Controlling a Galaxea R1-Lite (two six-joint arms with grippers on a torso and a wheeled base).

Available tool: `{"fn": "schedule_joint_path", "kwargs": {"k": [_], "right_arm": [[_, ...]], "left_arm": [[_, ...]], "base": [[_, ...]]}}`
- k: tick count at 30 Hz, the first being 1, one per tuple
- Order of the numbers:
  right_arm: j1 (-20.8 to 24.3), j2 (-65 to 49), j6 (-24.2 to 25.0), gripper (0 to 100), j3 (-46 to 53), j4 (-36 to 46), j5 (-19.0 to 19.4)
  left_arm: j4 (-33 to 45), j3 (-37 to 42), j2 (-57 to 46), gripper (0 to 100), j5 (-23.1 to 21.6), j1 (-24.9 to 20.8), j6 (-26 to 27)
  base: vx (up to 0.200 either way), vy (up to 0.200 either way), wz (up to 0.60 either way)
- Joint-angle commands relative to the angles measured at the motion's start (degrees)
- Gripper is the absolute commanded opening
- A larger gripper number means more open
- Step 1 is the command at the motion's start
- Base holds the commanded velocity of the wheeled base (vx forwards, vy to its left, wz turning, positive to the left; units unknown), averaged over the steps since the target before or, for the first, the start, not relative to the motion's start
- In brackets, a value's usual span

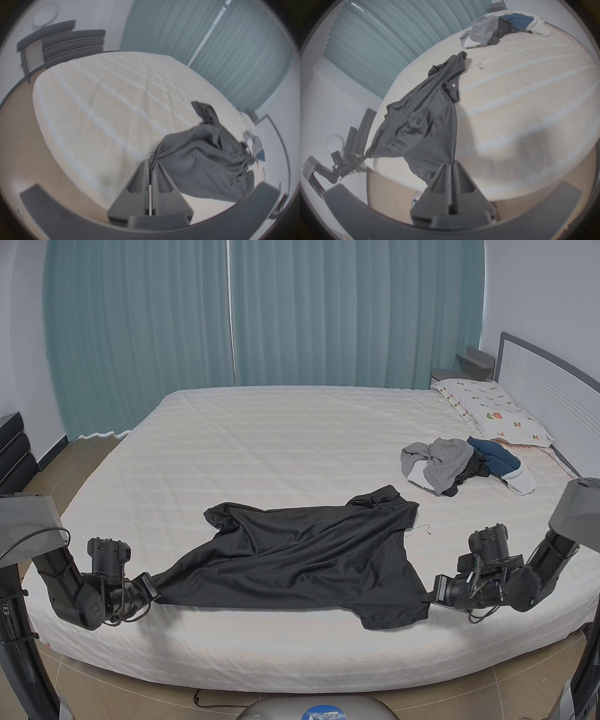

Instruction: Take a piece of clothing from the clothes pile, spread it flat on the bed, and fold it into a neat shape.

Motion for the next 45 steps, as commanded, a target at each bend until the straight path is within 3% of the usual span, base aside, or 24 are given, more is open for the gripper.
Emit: {"fn": "schedule_joint_path", "kwargs": {"k": [1, 10, 15, 23, 38, 39, 45], "right_arm": [[-4.8, -10.6, -4.9, 0, 7.0, 4.4, 1.4], [-6.8, -13.2, -11.5, 0, 15.2, 7.3, 2.5], [-6.7, -12.4, -14.6, 0, 17.2, 7.8, 1.8], [-6.3, -12.0, -19.3, 0, 18.3, 15.0, 0.4], [-4.5, -6.4, -19.6, 0, 16.1, 14.3, -2.5], [-4.3, -6.4, -19.5, 100, 15.7, 14.3, -2.4], [-4.6, -7.2, -19.2, 100, 14.4, 14.1, -2.1]], "left_arm": [[0.0, 5.9, -3.7, 0, 0.5, -4.1, 4.3], [5.9, 9.8, -4.6, 0, 2.7, -5.9, 11.3], [9.9, 10.5, -5.4, 0, 2.7, -8.0, 11.7], [13.0, 11.0, -4.6, 0, 2.8, -9.5, 12.0], [13.2, 10.0, -3.5, 0, 3.2, -9.5, 12.3], [13.1, 9.8, -3.3, 100, 3.2, -9.5, 12.2], [13.0, 9.5, -3.4, 100, 3.0, -9.5, 12.1]], "base": [[0.0, 0.0, 0.0], [0.0, 0.0, 0.0], [0.0, 0.0, 0.0], [0.0, 0.0, 0.0], [0.0, 0.0, 0.0], [0.0, 0.0, 0.0], [0.0, 0.0, 0.0]]}}
